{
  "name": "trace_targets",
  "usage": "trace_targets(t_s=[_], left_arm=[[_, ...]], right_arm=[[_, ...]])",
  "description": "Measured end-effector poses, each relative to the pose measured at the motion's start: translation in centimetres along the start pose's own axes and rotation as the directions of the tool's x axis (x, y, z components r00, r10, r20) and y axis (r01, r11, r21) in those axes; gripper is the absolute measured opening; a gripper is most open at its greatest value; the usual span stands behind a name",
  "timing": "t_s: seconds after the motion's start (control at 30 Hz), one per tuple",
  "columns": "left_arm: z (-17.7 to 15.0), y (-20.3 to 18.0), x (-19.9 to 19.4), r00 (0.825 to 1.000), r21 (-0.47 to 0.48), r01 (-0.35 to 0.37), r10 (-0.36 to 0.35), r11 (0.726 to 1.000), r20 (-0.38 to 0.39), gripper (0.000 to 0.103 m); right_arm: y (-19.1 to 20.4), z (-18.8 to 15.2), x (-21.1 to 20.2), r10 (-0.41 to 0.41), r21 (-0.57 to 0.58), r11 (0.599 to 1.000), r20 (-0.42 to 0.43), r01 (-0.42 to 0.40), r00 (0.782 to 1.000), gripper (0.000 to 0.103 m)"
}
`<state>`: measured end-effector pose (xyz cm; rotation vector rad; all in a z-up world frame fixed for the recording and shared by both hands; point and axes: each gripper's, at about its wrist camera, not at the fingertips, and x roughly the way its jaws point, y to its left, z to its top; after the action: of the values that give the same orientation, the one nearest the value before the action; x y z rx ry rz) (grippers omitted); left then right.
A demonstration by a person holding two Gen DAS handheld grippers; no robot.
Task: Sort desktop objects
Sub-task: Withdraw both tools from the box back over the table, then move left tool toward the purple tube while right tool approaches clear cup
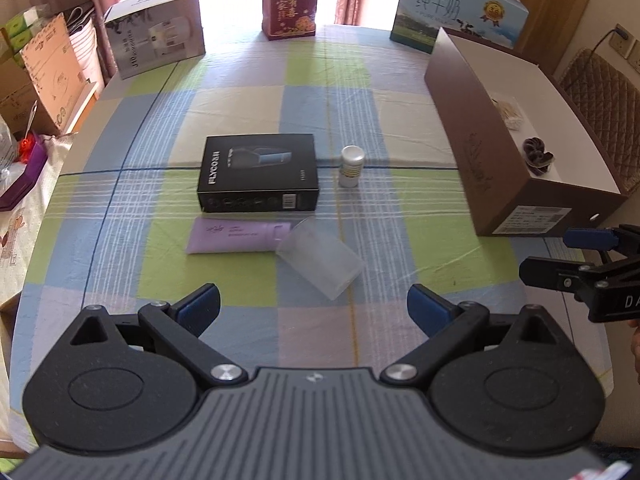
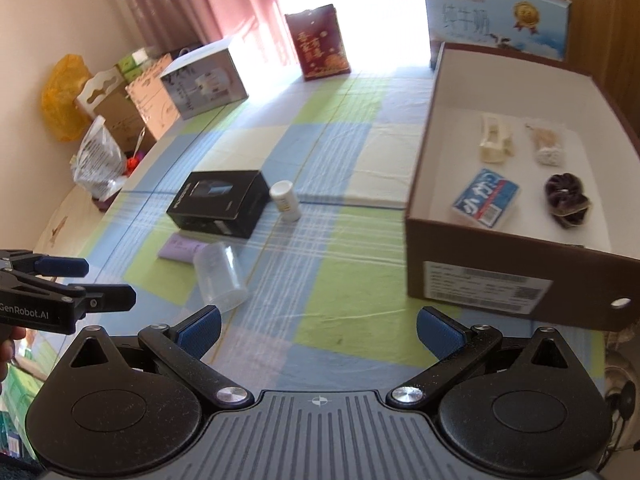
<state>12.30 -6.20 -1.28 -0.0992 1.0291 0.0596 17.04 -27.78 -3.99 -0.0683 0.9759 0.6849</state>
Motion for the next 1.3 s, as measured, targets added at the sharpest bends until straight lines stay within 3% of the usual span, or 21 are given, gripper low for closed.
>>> trace_targets(t_s=[0.73,1.17,1.23,1.3], left_arm=[[-0.5,7.2,2.7,0.999,-0.039,-0.024,0.023,0.999,-0.040,0.098],[0.1,9.9,5.8,0.997,0.017,0.001,0.000,1.000,-0.072,0.098],[0.2,10.1,6.4,0.997,0.030,0.007,-0.005,1.000,-0.075,0.098],[0.4,10.4,7.0,0.997,0.037,0.011,-0.008,0.999,-0.078,0.098]], right_arm=[[5.6,0.6,7.2,0.029,-0.041,0.999,-0.080,-0.032,0.996,0.101],[8.3,0.3,11.1,0.034,-0.100,0.994,-0.059,-0.040,0.998,0.101],[8.7,0.1,11.8,0.027,-0.121,0.992,-0.061,-0.034,0.998,0.098],[9.0,0.0,12.3,0.032,-0.143,0.989,-0.054,-0.039,0.998,0.088]])
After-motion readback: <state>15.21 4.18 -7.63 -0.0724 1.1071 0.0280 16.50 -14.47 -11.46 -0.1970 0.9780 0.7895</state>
